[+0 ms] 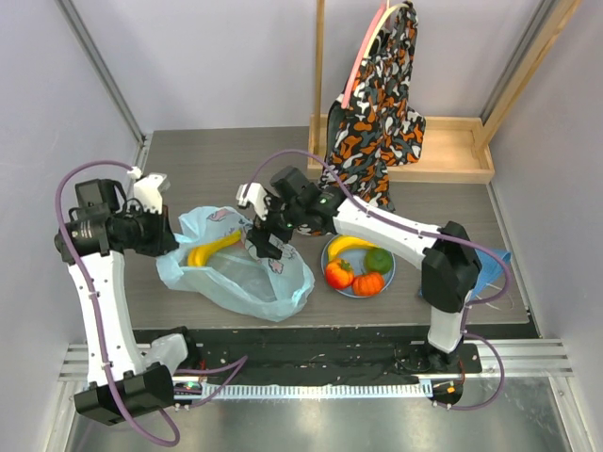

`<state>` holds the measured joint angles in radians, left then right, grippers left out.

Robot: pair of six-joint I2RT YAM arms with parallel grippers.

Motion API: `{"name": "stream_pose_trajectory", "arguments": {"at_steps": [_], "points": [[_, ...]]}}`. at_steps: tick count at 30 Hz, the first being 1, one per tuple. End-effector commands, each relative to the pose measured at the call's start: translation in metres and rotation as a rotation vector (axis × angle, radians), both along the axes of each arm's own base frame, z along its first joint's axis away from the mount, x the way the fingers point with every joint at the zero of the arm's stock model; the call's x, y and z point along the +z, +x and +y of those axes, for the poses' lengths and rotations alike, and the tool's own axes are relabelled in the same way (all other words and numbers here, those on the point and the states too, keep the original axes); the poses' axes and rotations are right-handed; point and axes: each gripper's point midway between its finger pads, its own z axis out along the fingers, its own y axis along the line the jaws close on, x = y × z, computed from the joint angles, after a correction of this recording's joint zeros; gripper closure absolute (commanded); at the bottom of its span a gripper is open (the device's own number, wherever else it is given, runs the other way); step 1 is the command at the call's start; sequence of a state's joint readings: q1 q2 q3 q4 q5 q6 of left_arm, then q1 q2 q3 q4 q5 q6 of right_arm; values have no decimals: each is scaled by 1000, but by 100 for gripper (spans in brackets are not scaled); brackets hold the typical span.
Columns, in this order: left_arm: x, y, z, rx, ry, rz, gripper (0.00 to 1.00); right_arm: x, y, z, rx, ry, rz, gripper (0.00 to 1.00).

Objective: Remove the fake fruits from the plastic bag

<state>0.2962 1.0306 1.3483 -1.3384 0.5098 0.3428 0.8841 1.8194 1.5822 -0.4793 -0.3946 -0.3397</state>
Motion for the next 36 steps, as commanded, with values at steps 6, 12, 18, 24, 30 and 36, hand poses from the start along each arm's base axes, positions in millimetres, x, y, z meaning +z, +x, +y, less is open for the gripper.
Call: {"name": "stream_pose_trajectory", "arguments": {"at_steps": [6, 12, 18, 24, 30, 36], "points": [[31, 12, -9, 3, -46, -115, 100, 60, 62, 0, -185, 57, -291, 87], [80, 40, -22, -45, -123, -209, 100, 144, 123, -15, -347, 194, -515, 99], [131, 35, -31, -74, -120, -362, 100, 192, 95, -14, -294, 297, -528, 99], [84, -17, -36, -104, -74, -229, 100, 106, 20, -33, -175, 166, -353, 99], [21, -51, -31, -89, -32, -71, 100, 64, 1, -59, -219, 71, -308, 59], [6, -31, -21, -33, -24, -55, 100, 159, 4, -40, -152, 230, -432, 30]]}}
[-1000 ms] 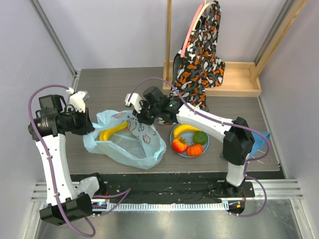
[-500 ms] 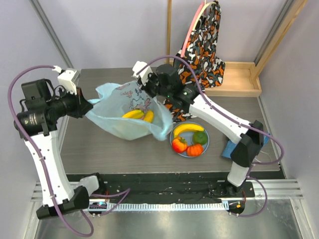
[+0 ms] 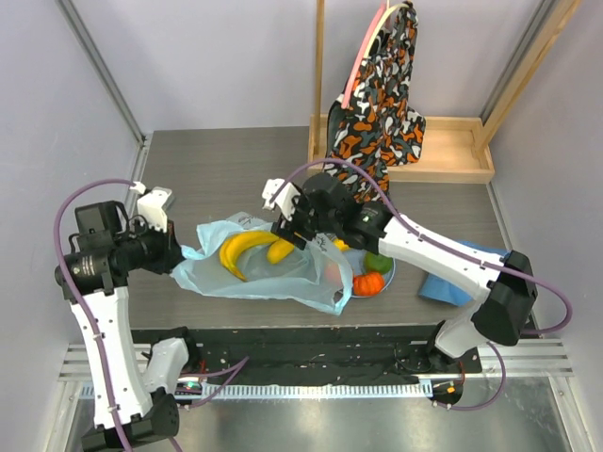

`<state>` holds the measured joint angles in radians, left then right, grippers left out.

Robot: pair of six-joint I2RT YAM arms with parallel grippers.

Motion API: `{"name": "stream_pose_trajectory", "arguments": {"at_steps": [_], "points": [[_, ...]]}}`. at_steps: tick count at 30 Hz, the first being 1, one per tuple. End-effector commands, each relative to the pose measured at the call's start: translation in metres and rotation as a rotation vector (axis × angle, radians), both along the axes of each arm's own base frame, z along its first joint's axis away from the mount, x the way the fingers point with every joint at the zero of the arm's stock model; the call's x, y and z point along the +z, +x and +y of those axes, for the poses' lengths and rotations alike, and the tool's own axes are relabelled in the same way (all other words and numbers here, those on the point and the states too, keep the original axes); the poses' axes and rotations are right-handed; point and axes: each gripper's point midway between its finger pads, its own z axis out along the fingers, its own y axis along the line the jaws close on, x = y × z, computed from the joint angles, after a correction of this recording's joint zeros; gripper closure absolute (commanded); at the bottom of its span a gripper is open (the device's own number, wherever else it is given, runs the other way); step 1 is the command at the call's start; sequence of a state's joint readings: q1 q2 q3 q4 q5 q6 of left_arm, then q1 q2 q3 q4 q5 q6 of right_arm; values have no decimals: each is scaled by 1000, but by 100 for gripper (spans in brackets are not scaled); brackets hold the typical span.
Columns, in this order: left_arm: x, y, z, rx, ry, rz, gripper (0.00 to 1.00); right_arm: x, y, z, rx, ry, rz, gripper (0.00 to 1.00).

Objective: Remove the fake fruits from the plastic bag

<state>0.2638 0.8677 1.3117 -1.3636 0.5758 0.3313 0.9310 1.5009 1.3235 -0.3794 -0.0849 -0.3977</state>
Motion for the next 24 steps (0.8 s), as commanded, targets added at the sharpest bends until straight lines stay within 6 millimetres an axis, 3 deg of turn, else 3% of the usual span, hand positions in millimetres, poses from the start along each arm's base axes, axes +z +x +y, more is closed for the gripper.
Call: {"name": "stream_pose_trajectory", "arguments": {"at_steps": [1, 4, 6, 8, 11, 13, 16, 19, 22, 24], "points": [[-11, 6, 6, 37, -5, 72, 100, 125, 2, 21, 80, 233, -167, 30], [-13, 17, 8, 53, -24, 87, 100, 162, -30, 30, 235, 338, -155, 31], [-11, 25, 9, 63, -27, 67, 100, 169, -52, 35, 344, 375, -124, 37], [-11, 31, 10, 88, -45, 71, 100, 166, -59, 39, 389, 385, -105, 47], [-11, 41, 11, 114, -67, 74, 100, 133, -69, 46, 476, 332, -48, 56], [-8, 44, 9, 107, -83, 69, 100, 95, -71, 52, 513, 273, 6, 61], [-9, 44, 8, 106, -89, 70, 100, 56, -73, 64, 555, 213, 68, 70], [-9, 40, 8, 101, -78, 69, 100, 33, -69, 75, 555, 170, 78, 73], [-9, 34, 7, 93, -72, 71, 100, 25, -55, 90, 507, 155, 39, 70], [-10, 30, 7, 89, -66, 71, 100, 5, -49, 105, 489, 115, 9, 68]]}}
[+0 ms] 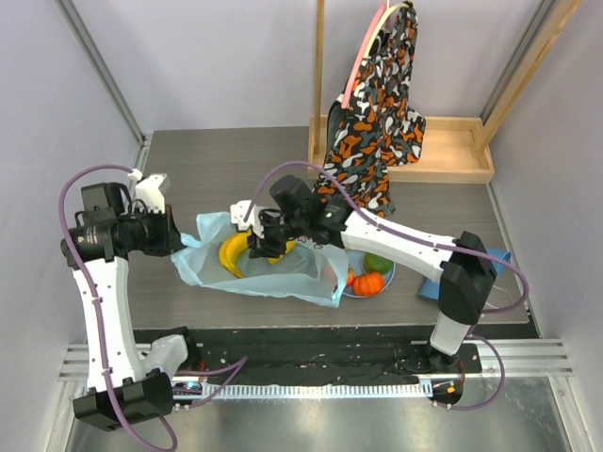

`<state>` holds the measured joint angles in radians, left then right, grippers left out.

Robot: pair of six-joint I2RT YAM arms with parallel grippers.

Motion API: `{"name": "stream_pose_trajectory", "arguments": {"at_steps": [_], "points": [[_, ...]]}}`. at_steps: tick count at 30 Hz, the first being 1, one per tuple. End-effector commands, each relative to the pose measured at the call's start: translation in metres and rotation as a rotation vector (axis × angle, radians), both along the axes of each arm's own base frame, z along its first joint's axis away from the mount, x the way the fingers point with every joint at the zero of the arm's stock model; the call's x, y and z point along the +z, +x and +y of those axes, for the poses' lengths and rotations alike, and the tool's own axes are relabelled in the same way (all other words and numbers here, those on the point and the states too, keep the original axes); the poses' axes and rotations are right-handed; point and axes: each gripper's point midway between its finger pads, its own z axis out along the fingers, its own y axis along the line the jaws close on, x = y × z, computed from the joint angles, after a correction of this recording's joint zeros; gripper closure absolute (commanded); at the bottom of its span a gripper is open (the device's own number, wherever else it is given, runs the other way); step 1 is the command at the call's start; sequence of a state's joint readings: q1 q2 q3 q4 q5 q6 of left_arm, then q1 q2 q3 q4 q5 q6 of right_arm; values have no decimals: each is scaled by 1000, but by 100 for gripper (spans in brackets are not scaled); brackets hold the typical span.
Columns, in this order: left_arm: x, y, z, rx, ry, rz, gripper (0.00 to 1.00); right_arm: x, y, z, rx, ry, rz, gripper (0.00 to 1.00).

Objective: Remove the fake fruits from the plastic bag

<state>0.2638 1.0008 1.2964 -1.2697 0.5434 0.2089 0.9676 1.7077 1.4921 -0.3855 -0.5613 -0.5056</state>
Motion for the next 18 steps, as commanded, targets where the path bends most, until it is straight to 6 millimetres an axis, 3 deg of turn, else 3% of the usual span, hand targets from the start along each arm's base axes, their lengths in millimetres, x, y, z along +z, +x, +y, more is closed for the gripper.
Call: {"name": "stream_pose_trajectory", "arguments": {"at_steps": [1, 4, 5, 6, 8, 10, 12, 15, 16, 18], "points": [[3, -8, -4, -13, -1, -27, 100, 8, 17, 27, -44, 43, -148, 62], [-3, -15, -4, -25, 17, -28, 100, -21, 48, 39, -166, -19, -195, 55], [-5, -17, -3, -22, 28, -25, 100, -24, 65, 39, -235, -35, -228, 46], [-6, -17, -2, -24, 36, -29, 100, -40, 73, 44, -256, -56, -235, 41], [-5, -19, -1, -28, 54, -41, 100, -43, 83, 51, -266, -69, -271, 31], [-6, -21, 0, -35, 61, -41, 100, -65, 90, 55, -265, -124, -276, 27], [-7, -22, 0, -44, 67, -33, 100, -71, 100, 60, -289, -165, -307, 22], [-8, -22, 0, -58, 69, -24, 100, -93, 106, 72, -276, -224, -298, 20], [-8, -22, 0, -60, 67, -24, 100, -112, 110, 72, -279, -262, -293, 19], [-10, -22, -1, -64, 60, -18, 100, -118, 115, 76, -271, -287, -311, 19]]}}
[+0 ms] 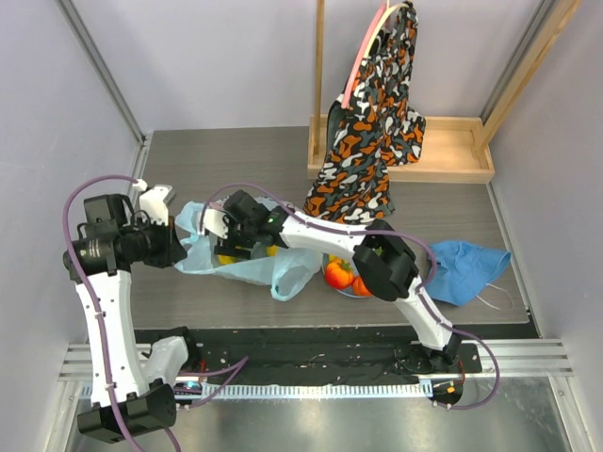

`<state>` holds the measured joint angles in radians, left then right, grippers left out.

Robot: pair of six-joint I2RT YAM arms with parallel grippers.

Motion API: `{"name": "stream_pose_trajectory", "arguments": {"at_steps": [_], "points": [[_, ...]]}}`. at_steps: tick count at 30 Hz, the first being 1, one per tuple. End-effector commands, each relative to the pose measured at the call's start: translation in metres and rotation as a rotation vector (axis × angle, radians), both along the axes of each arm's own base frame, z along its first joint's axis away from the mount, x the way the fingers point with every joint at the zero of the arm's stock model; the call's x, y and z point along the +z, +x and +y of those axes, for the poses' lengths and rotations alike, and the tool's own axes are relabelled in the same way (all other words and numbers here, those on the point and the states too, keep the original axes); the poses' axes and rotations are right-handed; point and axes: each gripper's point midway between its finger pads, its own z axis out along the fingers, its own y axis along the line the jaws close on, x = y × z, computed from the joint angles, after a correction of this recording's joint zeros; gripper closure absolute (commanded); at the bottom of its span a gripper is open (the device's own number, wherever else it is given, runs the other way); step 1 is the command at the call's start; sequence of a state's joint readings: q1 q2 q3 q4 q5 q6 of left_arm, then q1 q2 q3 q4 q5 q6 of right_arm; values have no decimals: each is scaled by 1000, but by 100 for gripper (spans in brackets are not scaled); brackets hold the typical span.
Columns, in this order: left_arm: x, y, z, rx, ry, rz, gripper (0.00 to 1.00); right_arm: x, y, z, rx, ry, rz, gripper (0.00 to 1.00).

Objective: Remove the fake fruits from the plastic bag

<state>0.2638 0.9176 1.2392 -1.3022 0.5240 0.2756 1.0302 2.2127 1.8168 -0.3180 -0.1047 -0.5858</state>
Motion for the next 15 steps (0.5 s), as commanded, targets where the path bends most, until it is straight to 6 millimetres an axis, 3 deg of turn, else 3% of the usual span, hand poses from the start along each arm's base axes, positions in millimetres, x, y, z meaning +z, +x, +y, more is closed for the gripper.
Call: {"name": "stream_pose_trajectory", "arguments": {"at_steps": [1, 3, 6, 7, 10, 11, 12, 14, 15], "points": [[0, 0, -1, -30, 4, -4, 100, 0, 15, 7, -9, -57, -65, 21], [-1, 0, -1, -35, 8, -2, 100, -10, 12, 3, 3, -94, -49, 25], [-4, -1, 1, -42, 20, 3, 100, -18, 0, -10, 29, -152, 0, 39], [-5, -1, 1, -44, 25, 5, 100, -18, -3, -14, 35, -166, 13, 52], [-6, 1, 2, -50, 29, 2, 100, -1, -11, -24, 40, -160, 13, 67], [-7, 2, 2, -52, 30, 2, 100, 8, -11, -24, 40, -140, 6, 71], [-6, 4, 2, -52, 31, -1, 100, 34, -11, -25, 37, -94, -17, 73], [-7, 6, 3, -54, 34, -6, 100, 61, -14, -25, 33, -28, -24, 75], [-7, 8, 4, -51, 38, -8, 100, 91, -14, -29, 32, 35, -42, 76]]}}
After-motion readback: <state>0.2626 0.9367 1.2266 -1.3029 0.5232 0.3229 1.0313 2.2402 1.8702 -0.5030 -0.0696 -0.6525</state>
